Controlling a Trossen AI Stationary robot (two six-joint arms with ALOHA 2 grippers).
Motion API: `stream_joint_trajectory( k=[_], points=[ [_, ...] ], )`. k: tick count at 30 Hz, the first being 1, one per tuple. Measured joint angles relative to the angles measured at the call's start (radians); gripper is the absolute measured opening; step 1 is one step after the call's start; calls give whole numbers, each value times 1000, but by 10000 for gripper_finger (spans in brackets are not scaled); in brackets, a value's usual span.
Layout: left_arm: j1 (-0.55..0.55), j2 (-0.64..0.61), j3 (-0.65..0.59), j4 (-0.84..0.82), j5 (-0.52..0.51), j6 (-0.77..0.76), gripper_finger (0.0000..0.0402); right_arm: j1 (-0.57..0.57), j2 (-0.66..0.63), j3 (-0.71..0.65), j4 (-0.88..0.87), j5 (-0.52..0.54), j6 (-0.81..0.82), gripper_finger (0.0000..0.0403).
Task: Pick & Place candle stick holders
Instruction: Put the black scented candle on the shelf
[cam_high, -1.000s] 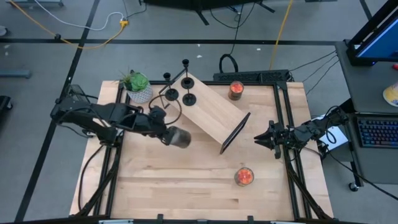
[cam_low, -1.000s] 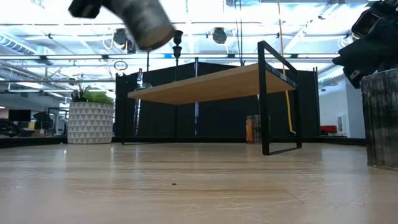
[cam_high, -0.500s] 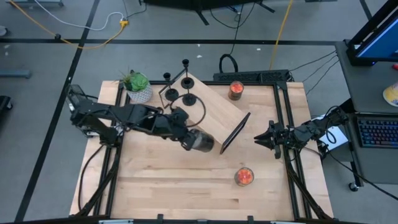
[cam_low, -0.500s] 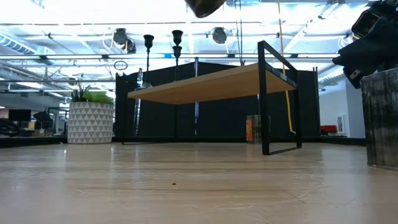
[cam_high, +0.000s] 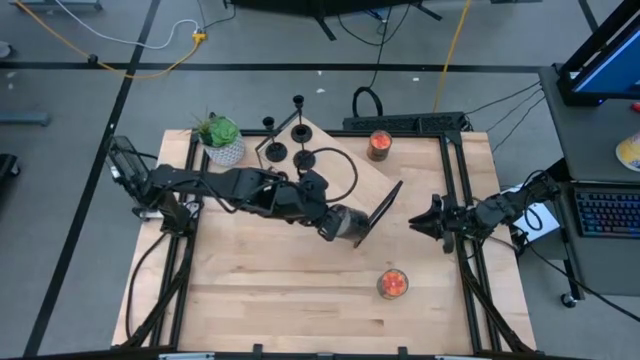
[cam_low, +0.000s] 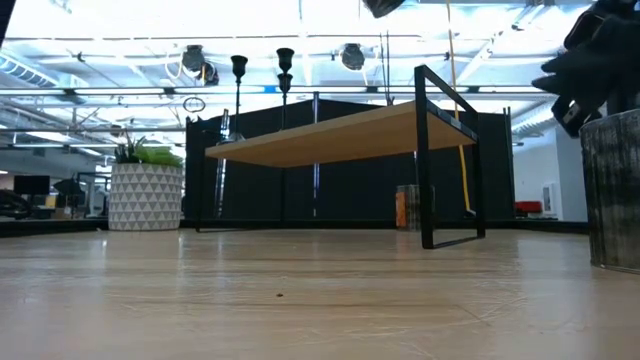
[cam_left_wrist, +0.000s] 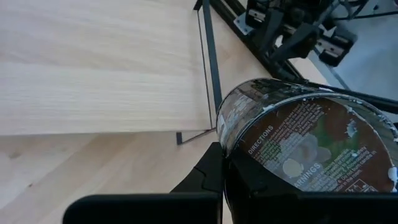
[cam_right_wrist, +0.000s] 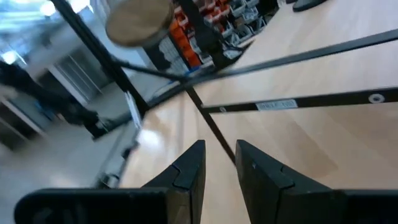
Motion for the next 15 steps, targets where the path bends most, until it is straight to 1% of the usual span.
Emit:
stream_joint_trajectory(
  k=[3,5,8,15],
  points=[
    [6,10,15,2,-4,0,0,0,0,0,57,0,83,84],
    [12,10,15,4,-14,-3,0,0,0,0,103,0,110,84],
    [17,10,15,21,-27,-4,0,0,0,0,169,8,83,84],
    [27,9,15,25,-29,-2,0,0,0,0,350,174,-17,84]
  ],
)
